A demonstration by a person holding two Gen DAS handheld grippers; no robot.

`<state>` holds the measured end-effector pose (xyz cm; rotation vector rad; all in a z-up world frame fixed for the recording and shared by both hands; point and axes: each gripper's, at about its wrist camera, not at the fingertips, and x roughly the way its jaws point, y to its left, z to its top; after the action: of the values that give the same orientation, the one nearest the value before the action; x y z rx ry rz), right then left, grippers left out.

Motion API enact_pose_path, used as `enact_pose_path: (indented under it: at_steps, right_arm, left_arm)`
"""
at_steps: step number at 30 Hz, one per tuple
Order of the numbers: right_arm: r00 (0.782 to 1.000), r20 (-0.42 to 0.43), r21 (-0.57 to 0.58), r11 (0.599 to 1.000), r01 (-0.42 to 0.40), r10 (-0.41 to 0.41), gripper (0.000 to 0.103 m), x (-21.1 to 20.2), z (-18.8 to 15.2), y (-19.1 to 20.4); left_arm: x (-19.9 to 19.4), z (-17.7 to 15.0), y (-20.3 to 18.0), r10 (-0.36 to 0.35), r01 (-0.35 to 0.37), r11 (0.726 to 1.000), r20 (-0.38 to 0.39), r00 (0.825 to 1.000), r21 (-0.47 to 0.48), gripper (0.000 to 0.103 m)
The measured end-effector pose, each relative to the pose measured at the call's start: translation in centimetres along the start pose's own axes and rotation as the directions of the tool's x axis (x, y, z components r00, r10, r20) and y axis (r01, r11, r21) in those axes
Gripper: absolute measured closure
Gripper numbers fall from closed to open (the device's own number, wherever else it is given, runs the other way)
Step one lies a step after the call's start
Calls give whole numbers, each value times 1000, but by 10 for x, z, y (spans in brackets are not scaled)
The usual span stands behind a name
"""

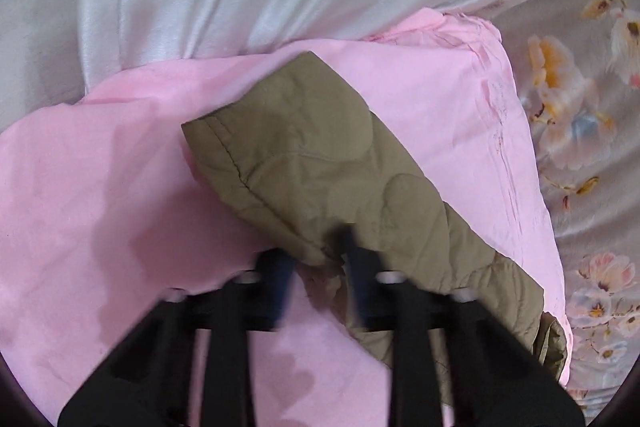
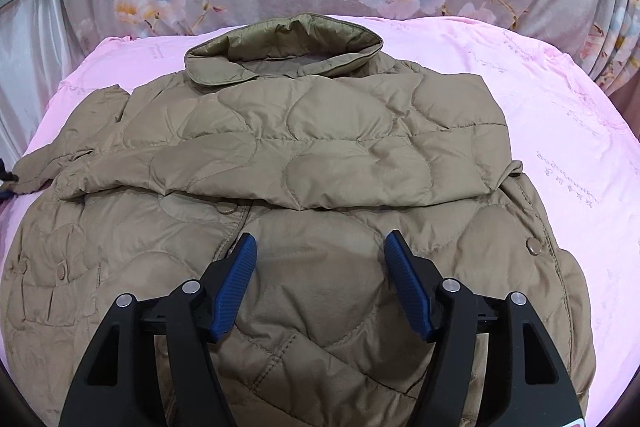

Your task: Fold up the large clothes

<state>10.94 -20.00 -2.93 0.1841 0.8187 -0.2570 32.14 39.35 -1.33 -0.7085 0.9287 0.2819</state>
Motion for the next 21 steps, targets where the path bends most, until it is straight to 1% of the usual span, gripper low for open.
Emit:
enact_pose_path:
  at_steps: [2,3,4,5,6,8,10,11,12,14,15,17,18,19,20,21]
  right_arm:
    - [1000,1,2,1000,4,-4,38,0,0,1]
    - [1000,2,2,1000,7,-7,38,0,-1,1]
    - [1000,3,2,1000,9,-9,38,-1,-1,1]
    - [1000,4,2,1000,10,-10,38,-1,-1,0]
    - [1000,5,3,1000,11,-11,38,-1,-1,0]
    - [1000,9,6,1000,14,-14,38,-1,-1,0]
    - [1000,12,14,1000,15,-15,38,-2,-1,-2]
    - [1000,16,24,1000,15,-15,38,-2,-1,-4]
    - [1000,19,31,999,16,-17,38,-3,-1,-5]
    - [999,35,53,998,21,-23,38,-7,-1,-9]
    - [998,48,72,997,26,-29,38,-12,-2,-12]
    - [997,67,106,994,17,-24,38,-21,-4,-18]
    - [997,73,127,992,10,-19,38,-26,-6,-23]
    - [997,77,143,990,5,-16,38,-31,-8,-27]
    - [997,77,164,987,-4,-8,37,-36,-11,-33]
    - [997,76,180,984,-14,0,37,-41,-14,-38]
  left_arm:
    - [-14,-3,-18,-3,0,998,42,999,57,99]
    - [-22,-8,-35,-9,2,995,70,998,97,100]
    - [-32,-12,-43,-20,8,991,93,995,131,100]
    - [-49,-18,-64,-44,19,982,130,991,189,100]
    - [-61,-23,-80,-72,37,973,149,986,230,100]
    - [-87,-39,-117,-139,78,944,173,975,319,100]
    - [-118,-68,-165,-234,142,893,172,957,427,100]
    - [-128,-80,-180,-266,164,871,166,950,462,100]
    - [-140,-99,-205,-315,201,836,147,938,511,100]
    - [-157,-135,-242,-389,267,767,92,917,583,100]
    - [-164,-161,-266,-425,313,718,37,904,621,100]
    - [-168,-203,-297,-453,365,650,-46,890,666,100]
    - [-168,-231,-313,-457,391,607,-98,884,691,98]
    - [-166,-252,-323,-455,404,580,-131,881,707,98]
    - [-163,-272,-332,-450,413,555,-157,879,722,95]
    - [-157,-297,-341,-437,419,532,-186,880,736,79]
